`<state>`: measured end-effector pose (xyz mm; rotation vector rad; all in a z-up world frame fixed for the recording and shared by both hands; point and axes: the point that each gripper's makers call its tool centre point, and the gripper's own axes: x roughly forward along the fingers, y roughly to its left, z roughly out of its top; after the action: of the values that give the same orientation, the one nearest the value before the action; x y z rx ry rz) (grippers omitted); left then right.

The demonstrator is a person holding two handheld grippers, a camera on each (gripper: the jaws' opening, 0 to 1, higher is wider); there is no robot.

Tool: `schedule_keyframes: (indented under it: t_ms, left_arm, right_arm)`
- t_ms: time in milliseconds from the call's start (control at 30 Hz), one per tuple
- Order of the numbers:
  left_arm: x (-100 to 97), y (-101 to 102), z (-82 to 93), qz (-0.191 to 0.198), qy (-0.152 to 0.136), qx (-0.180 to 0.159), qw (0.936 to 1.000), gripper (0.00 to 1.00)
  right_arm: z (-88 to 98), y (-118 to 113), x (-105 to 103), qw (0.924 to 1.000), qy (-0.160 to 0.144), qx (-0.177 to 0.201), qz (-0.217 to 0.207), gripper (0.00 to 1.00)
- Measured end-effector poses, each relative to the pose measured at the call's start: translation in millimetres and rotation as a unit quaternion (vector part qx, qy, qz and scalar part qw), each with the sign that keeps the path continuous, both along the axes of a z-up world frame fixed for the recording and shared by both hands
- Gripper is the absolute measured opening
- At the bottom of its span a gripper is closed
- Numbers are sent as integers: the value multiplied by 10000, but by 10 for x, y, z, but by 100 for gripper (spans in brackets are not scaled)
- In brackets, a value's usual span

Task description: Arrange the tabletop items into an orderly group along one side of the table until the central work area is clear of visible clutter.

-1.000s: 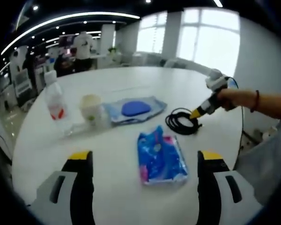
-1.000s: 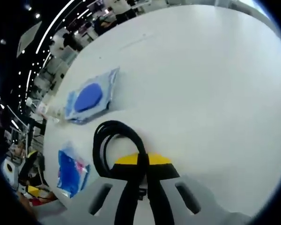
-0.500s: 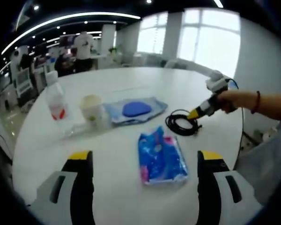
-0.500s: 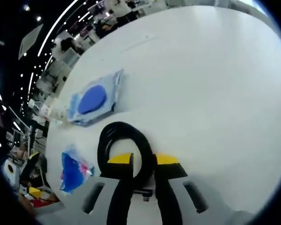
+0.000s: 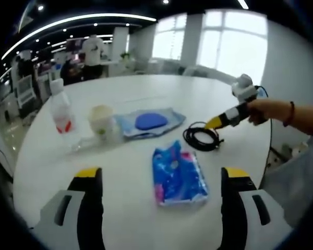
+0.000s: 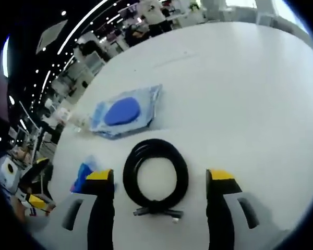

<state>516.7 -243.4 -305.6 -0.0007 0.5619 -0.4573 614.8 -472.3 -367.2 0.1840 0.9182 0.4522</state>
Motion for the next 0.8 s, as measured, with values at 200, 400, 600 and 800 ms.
schedule_keyframes:
  t_ms: [200, 400, 600, 800]
  left_arm:
    - [-4, -16, 2, -27, -14, 16, 10000, 92]
    - [-16, -48, 22, -63, -39, -23, 10000, 93]
    - [-21, -61, 48, -92, -81, -37, 9999, 93]
    - [-22, -73, 79, -130, -134, -53, 9998, 95]
  right_arm:
    - [116, 63, -34, 9991, -333, -55, 269, 92]
    - [235, 214, -120, 9969, -524, 98, 571, 100]
    - [269, 351, -209, 9950, -609, 83, 789, 100]
    - [341, 627, -295, 9900, -745, 264, 1171, 100]
